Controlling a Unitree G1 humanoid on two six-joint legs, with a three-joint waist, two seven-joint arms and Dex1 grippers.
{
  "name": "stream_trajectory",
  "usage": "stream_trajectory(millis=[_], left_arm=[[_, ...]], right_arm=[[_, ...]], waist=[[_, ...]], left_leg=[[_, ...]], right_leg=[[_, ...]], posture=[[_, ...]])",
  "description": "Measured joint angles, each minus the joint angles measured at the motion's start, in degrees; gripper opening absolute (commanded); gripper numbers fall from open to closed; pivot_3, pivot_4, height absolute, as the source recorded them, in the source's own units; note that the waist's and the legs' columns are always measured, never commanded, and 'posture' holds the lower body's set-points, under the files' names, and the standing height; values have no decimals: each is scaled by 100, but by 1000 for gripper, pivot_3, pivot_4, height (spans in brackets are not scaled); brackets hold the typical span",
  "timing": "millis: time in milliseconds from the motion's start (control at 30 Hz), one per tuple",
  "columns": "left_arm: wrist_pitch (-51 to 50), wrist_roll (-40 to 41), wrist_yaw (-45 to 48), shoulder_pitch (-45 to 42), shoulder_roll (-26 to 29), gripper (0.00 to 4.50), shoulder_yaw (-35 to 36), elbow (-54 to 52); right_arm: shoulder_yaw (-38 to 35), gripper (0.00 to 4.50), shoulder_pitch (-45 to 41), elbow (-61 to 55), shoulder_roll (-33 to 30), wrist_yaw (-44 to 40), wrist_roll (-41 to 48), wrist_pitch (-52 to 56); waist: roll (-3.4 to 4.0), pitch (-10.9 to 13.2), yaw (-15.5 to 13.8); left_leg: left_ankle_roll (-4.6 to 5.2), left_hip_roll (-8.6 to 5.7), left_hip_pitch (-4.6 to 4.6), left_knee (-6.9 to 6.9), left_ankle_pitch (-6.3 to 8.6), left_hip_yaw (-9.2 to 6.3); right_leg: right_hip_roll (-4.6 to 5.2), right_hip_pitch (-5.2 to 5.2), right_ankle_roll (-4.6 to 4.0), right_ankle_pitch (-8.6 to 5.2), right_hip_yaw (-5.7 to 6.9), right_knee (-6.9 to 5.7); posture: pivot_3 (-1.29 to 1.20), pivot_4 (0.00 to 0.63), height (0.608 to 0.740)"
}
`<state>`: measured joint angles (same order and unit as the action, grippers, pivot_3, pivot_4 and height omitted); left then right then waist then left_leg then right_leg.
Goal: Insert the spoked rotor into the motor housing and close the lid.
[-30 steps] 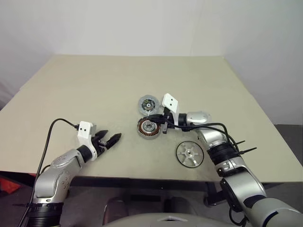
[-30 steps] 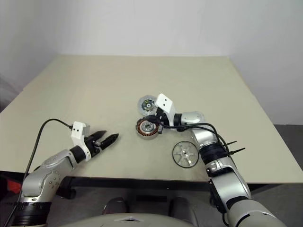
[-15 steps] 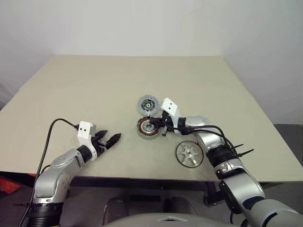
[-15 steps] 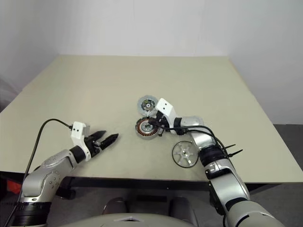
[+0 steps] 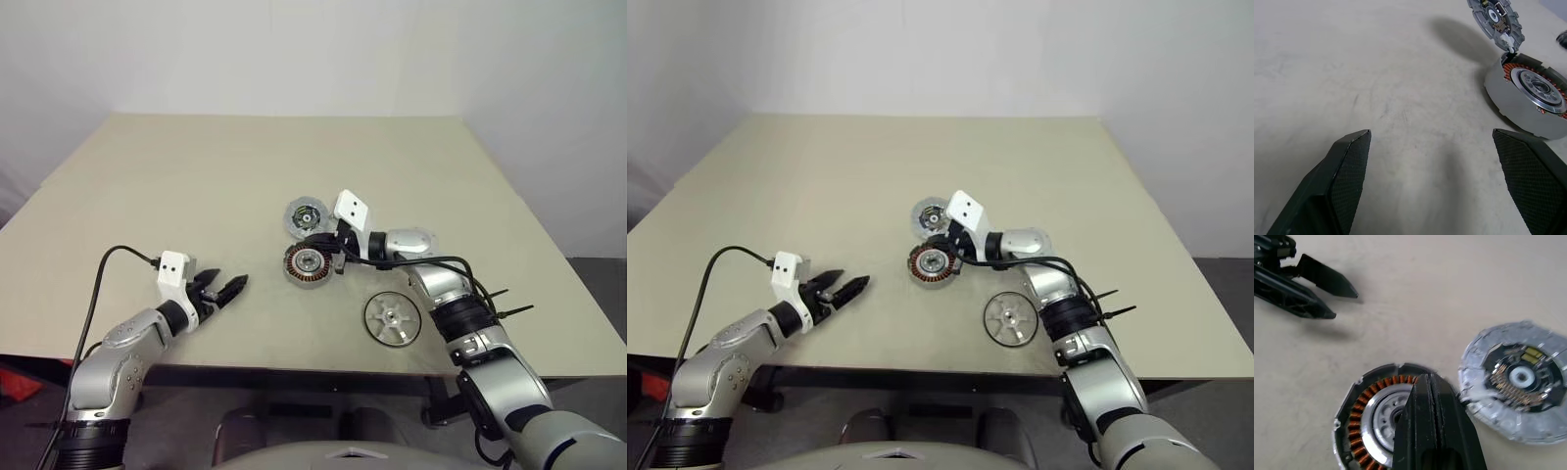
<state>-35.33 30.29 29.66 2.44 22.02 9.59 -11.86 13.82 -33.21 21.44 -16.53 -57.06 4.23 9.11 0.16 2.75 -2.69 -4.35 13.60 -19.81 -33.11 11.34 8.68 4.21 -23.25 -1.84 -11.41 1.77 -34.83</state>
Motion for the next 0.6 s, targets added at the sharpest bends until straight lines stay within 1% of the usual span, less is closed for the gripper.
stream_trajectory(millis=[267, 600], left_arm=[[0, -1, -2, 2, 5, 4253, 2, 4], [1, -1, -5, 5, 19, 4253, 56, 8]], right_arm=[[86, 10, 172, 389, 99, 266, -136, -150], [38, 10, 32, 319, 19, 309, -162, -93]], waist=[[-1, -1, 6], [-1, -1, 8]], left_leg=[[0, 0, 8, 0, 0, 0], [-2, 0, 6, 0, -1, 0]], right_leg=[[0, 6, 1, 0, -1, -1], [0, 5, 0, 0, -1, 0]], posture=[[0, 0, 740], [0, 0, 740]])
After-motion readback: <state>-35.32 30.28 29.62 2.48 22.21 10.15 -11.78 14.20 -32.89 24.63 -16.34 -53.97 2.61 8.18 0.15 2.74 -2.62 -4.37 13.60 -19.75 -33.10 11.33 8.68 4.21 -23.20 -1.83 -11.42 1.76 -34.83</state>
